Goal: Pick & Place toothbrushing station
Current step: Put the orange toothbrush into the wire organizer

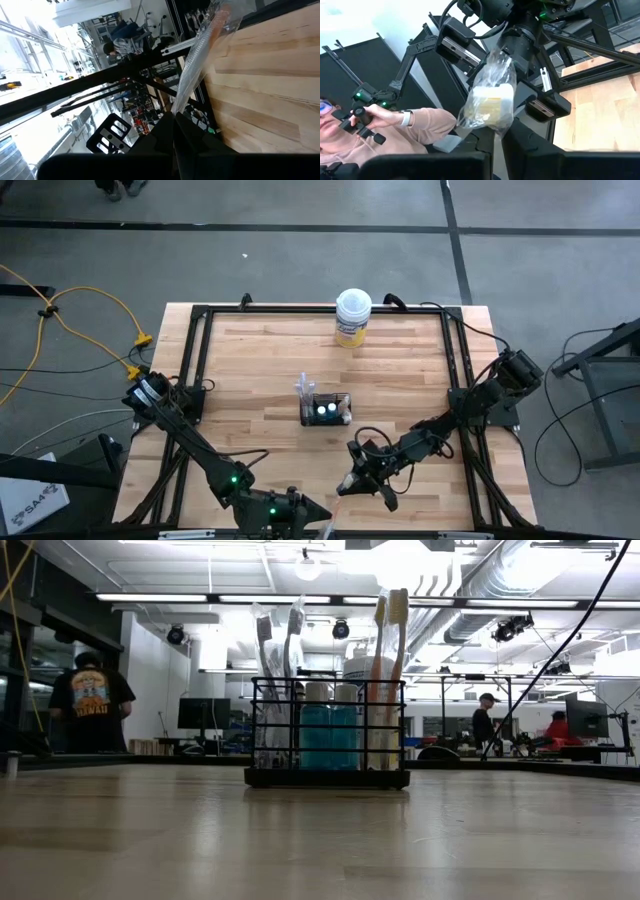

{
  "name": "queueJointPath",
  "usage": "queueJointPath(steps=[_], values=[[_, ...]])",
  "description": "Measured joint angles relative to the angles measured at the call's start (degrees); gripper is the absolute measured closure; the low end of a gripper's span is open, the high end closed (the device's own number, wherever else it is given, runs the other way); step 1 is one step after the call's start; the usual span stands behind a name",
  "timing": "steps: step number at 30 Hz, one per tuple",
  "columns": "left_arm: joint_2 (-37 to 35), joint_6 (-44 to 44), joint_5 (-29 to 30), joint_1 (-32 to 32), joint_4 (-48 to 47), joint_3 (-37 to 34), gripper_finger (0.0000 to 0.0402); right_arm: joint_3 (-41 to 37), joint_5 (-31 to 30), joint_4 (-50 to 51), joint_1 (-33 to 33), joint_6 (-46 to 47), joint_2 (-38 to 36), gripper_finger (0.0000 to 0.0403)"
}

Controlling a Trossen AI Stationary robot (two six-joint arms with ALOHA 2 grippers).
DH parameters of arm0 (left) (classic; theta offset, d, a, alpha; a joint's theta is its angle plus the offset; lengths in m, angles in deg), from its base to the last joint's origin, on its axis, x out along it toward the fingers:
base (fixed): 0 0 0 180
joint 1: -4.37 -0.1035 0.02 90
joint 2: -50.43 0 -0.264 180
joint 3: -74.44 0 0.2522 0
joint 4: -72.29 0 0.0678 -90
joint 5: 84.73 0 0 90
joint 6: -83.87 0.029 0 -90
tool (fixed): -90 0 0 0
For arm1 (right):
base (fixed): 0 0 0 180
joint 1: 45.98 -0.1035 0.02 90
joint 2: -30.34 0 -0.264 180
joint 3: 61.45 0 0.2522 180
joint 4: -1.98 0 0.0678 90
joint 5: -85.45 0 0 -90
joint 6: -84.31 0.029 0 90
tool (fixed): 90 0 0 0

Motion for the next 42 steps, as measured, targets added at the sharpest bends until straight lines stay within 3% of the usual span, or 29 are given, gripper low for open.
queueJointPath(steps=[35,42], values=[[0.0,-5.8,0.0,0.0,0.0,0.0,0.0400,0.0,0.0,0.1,0.3,1.5,0.0,0.0395],[0.0,-7.1,-0.1,-0.1,0.2,0.0,0.0352,0.0,-0.1,0.3,0.3,1.8,0.0,0.0395]])
